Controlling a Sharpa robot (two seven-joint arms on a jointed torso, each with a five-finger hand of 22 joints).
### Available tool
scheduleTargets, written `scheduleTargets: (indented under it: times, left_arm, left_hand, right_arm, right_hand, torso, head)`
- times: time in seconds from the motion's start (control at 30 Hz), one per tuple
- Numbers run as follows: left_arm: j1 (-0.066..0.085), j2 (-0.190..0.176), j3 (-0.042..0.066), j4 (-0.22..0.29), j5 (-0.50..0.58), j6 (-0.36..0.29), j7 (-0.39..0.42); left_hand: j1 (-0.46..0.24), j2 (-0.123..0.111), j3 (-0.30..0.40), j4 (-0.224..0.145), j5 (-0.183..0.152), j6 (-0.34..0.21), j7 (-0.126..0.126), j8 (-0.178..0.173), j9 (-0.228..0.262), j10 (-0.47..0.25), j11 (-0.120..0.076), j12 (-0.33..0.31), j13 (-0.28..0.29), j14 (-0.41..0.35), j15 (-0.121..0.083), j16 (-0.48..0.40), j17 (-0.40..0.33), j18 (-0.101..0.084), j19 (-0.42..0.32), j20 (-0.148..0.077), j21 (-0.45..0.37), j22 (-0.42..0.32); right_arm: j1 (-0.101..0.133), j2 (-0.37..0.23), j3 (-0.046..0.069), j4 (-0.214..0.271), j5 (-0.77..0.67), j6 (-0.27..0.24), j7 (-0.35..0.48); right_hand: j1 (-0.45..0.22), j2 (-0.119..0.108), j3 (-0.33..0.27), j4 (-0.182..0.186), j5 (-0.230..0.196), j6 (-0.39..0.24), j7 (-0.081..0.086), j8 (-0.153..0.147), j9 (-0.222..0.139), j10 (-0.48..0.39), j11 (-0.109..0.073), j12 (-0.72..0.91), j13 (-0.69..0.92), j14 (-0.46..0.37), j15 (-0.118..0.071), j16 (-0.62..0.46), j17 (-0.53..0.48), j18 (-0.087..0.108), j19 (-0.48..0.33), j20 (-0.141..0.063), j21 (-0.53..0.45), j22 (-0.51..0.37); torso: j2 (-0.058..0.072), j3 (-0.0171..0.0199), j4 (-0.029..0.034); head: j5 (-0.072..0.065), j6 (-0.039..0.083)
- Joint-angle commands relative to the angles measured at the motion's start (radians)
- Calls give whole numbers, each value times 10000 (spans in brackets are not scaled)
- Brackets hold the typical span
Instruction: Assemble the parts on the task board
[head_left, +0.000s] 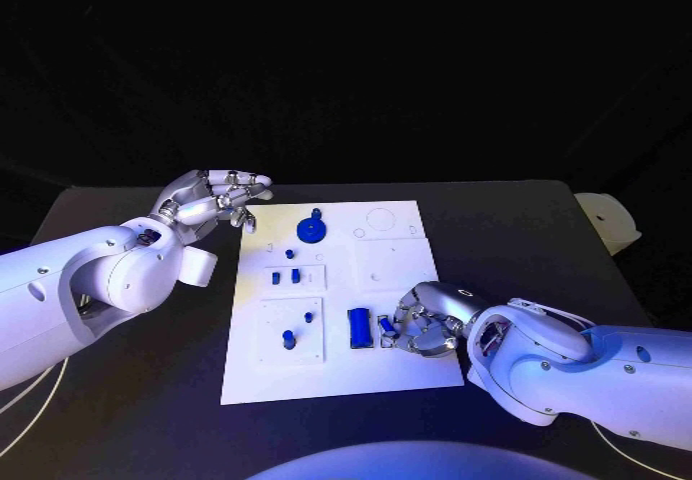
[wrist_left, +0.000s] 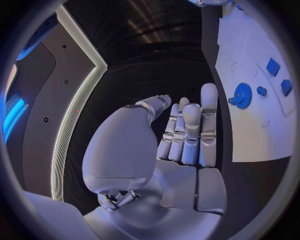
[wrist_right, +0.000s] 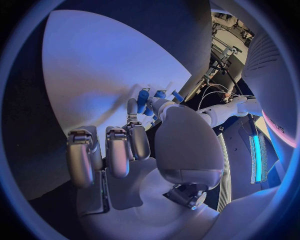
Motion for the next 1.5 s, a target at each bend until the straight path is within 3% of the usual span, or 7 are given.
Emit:
scheduleTargets:
  times: [0.03, 0.13, 0.23, 0.47, 0.8, 1.23, 1.5]
  left_arm:
    - [4, 3, 5, 30, 37, 170, 37]
    - [4, -4, 5, 29, 37, 174, 31]
    - [4, -5, 5, 31, 37, 181, 27]
    - [4, -8, 5, 30, 37, 188, 17]
    - [4, -16, 5, 36, 36, 199, 2]
    - [4, -27, 5, 31, 35, 218, -21]
    - [4, -3, 5, 12, 35, 223, -20]
  left_hand:
    - [-81, -25, -14, 40, -47, -71, 21, 46, -11, -76, 27, 49, 16, 23, -11, 12, 10, 147, 29, 21, -57, -10]
    - [-81, -25, -14, 40, -47, -71, 21, 46, -11, -76, 27, 49, 16, 23, -11, 12, 10, 147, 29, 21, -57, -10]
    - [-81, -25, -14, 40, -47, -71, 21, 46, -11, -76, 27, 49, 16, 23, -11, 12, 10, 147, 29, 21, -57, -10]
    - [-81, -25, -14, 40, -47, -71, 21, 46, -11, -76, 27, 49, 16, 23, -11, 12, 10, 147, 29, 21, -57, -10]
    - [-64, -19, -16, 40, -47, -81, 20, 54, -12, -91, 25, 71, 22, 22, -16, 20, -6, 149, 44, 19, -54, -11]
    - [-64, -19, -16, 40, -47, -81, 20, 54, -12, -91, 25, 71, 22, 22, -16, 20, -6, 149, 44, 19, -54, -11]
    - [-69, -14, -20, 49, -48, -84, 22, 56, -12, -97, 26, 78, 23, 21, -14, 23, -8, 149, 47, 19, -55, -12]
  right_arm:
    - [-4, 51, 0, -18, 126, 367, -115]
    - [-4, 115, 0, -35, 124, 350, -122]
    - [-4, 146, 0, -48, 112, 318, -131]
    - [-3, 150, 1, -105, 64, 253, -171]
    - [-2, 189, 2, -129, 16, 149, -168]
    - [-3, -37, 10, 19, 57, -405, 443]
    - [-4, -388, 15, 160, 722, -111, 1394]
  right_hand:
    - [-261, -13, -157, 8, 110, 20, 53, -25, -5, 195, 6, 83, 1493, 960, -58, 54, 2153, -67, 1046, -8, 54, 2633]
    - [-750, -130, -649, -6, 1335, 42, 37, 3, 25, 207, -10, 96, 1509, 961, -75, 58, 2162, -67, 1046, -25, 54, 2633]
    - [-799, -136, -721, 5, 1360, 44, 39, 5, 27, 210, -8, 102, 1514, 961, -74, 58, 2162, -67, 1046, -27, 54, 2633]
    - [-1001, -8, -947, 28, 1238, 58, 37, 10, 32, 217, -9, 113, 1524, 962, -75, 59, 2165, -67, 1046, -28, 54, 2633]
    - [-1479, 132, -1555, 43, 322, 45, 21, 0, 30, 197, -17, 51, 1505, 956, -79, 45, 2138, -67, 1046, -29, 54, 2633]
    - [-1411, 127, -1640, 21, 185, 47, 12, 7, 35, 217, -24, 102, 1533, 965, -85, 63, 2179, -67, 1046, -32, 54, 2633]
    - [-932, 57, -1738, -48, 203, 43, -1, 24, 50, 248, -39, 173, 1574, 976, -98, 86, 2229, -67, 1046, -44, 54, 2633]
  torso:
    - [4, 11, -11]
    - [6, 21, -19]
    - [3, 21, -19]
    - [1, 20, -22]
    - [2, 8, -7]
    - [1, 25, -7]
    - [-5, 13, -13]
  head:
    - [7, -3]
    - [17, 16]
    - [18, 23]
    - [13, 24]
    - [-5, 12]
    - [18, 2]
    - [-35, -16]
